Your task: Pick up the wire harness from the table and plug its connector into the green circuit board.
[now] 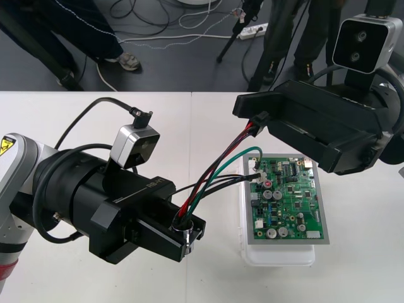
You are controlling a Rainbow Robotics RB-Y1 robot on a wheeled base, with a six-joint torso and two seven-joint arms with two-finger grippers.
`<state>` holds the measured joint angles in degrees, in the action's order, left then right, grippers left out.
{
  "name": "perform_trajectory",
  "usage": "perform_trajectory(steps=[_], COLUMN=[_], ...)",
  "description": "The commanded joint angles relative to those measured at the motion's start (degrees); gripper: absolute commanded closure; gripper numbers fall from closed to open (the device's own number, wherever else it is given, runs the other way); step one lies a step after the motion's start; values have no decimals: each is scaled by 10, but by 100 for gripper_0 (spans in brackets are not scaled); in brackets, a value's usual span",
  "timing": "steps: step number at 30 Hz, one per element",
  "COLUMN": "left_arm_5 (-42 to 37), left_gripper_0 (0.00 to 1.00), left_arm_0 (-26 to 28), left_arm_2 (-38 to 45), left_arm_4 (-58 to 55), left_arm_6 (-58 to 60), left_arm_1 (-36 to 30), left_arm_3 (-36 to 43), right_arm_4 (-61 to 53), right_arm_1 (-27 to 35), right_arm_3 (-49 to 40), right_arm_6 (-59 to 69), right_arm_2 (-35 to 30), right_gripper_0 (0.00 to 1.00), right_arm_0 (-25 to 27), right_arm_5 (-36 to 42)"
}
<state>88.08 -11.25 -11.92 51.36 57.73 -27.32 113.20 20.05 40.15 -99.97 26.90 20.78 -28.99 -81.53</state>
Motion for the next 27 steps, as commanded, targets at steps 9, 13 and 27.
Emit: perform_trajectory(steps=[9, 13, 27], left_arm_5=[19, 19, 19], left_gripper_0=[100, 100, 78], left_arm_0=[-16, -16, -16], left_arm_2=[-13, -13, -13], left_arm_4=[-11, -12, -15], left_arm_6=[33, 33, 33], left_arm_1=[15, 15, 15], left_arm_3=[16, 16, 16], right_arm_4=[22, 21, 9], right_arm_1=[-32, -33, -32], right_arm_3=[-16, -16, -16], right_arm_6=[2, 0, -8], right_arm_2=[8, 8, 8], right_gripper_0=[100, 100, 100], right_arm_0=[-21, -22, -20], right_arm_5=[-6, -6, -6])
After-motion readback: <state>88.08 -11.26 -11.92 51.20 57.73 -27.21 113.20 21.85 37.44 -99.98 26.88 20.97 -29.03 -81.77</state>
